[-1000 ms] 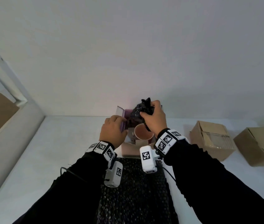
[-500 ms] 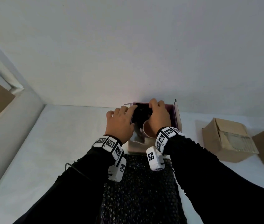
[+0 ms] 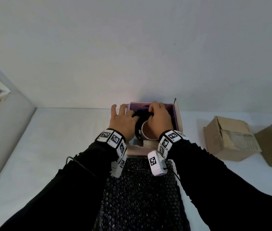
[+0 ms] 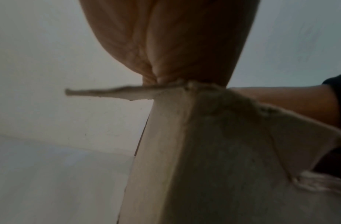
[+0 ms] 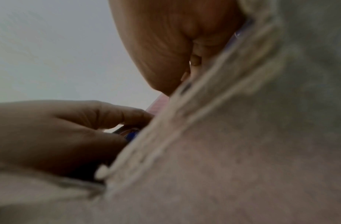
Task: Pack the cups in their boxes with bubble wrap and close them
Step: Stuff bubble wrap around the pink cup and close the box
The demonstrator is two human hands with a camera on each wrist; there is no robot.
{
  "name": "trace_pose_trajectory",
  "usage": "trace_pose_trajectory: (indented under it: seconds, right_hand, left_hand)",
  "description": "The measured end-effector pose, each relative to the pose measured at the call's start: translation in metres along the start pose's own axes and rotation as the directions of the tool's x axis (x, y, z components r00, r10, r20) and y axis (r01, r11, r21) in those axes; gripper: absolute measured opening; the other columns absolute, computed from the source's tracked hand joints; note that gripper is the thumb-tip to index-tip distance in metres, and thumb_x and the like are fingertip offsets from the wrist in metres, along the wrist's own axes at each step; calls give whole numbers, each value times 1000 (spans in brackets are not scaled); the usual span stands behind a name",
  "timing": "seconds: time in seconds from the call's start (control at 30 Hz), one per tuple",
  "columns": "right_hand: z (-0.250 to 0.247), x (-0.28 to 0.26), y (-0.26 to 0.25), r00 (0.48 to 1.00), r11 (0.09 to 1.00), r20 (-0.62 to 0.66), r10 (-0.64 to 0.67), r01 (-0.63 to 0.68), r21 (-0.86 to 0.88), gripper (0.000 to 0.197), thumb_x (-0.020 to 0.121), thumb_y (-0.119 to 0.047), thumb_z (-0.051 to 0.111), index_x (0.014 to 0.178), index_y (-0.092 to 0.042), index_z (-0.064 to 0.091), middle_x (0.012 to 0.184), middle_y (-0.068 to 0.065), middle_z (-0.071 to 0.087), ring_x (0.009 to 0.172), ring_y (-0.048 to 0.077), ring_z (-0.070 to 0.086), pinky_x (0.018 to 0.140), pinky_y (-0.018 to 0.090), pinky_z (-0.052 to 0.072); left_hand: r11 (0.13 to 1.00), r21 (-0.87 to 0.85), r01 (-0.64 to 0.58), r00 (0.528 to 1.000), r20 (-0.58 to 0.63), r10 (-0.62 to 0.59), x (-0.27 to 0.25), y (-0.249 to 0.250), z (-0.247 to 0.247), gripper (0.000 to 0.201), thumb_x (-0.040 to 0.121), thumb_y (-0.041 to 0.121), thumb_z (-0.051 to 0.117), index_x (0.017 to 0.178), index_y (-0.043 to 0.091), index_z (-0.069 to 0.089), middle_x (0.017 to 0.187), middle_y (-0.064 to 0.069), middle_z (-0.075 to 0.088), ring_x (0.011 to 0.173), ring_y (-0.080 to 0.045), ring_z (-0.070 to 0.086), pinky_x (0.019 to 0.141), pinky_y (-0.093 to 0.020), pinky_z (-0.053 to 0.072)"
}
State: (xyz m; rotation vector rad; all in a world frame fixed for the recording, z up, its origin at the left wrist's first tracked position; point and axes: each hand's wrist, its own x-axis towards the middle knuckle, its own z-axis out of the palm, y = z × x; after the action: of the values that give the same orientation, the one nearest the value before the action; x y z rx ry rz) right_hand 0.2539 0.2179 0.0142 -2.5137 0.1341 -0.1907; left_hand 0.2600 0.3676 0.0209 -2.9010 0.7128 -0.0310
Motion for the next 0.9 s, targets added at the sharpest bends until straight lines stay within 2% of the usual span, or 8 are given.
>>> trace_pose_trajectory:
  seconds: [0.13,0.23,0.37,0.5,0.67,0.77,0.83,0.9]
  right_hand:
    - [1,-1,0,994,977,106,41,-18,-213,26,84,-8,49,93,-25,66,111,-1,64,107,28,48,87,39,36]
    - [-4,-6,2,991,976,119,69,-42,-213,27,87,-13,48,101,-27,66,118,-3,63,113,28,44,92,40,34]
    - [-17,-17,-2,996,997,64,-69,71,-41,25,84,-10,49,97,-23,66,111,1,62,106,25,53,87,38,45]
    - [-34,-46,-10,980,976,19,-197,195,101,24,84,-12,52,102,-24,63,107,-4,59,96,15,57,82,37,49]
    - [-38,-107,-5,923,903,-54,-381,385,191,19,87,-15,55,103,-25,61,101,-8,58,90,7,57,76,31,51]
    - [-29,-152,4,859,853,-34,-510,511,105,16,86,-21,59,102,-19,62,104,-3,59,90,11,56,77,31,50]
    - [-19,-180,13,825,826,58,-562,563,6,27,85,-35,61,106,-18,60,109,-3,55,97,14,52,81,34,48]
    - [-7,-205,26,840,861,262,-474,505,-60,60,76,-65,60,121,-26,50,125,-4,46,109,17,45,89,37,45]
  left_hand:
    - [1000,0,10,1000,22,-10,-2,1,0,40,83,19,51,119,36,59,134,6,47,138,-31,17,106,-59,0]
    - [998,-49,27,1000,-1,-28,-6,1,-2,37,85,22,52,118,35,60,133,10,50,138,-29,19,106,-56,1]
    - [992,-110,55,997,-50,-61,-20,3,-4,34,90,32,48,121,36,60,131,13,54,133,-24,29,106,-50,14]
    - [976,-215,43,987,-141,-75,-43,4,-3,31,87,38,48,112,35,66,118,12,63,123,-21,43,94,-42,32]
    - [943,-331,-26,949,-306,-81,-88,10,2,17,83,32,57,94,32,70,102,11,67,104,-22,56,82,-39,40]
    - [927,-368,-74,944,-326,-54,-115,14,12,33,76,22,70,108,28,67,112,7,65,105,-24,56,80,-40,45]
    - [909,-405,-98,946,-321,-41,-132,17,21,46,73,18,73,117,25,64,125,3,60,107,-26,56,79,-42,49]
    - [896,-428,-119,953,-304,-19,-148,20,30,43,75,19,72,117,23,63,137,0,50,105,-24,56,79,-40,50]
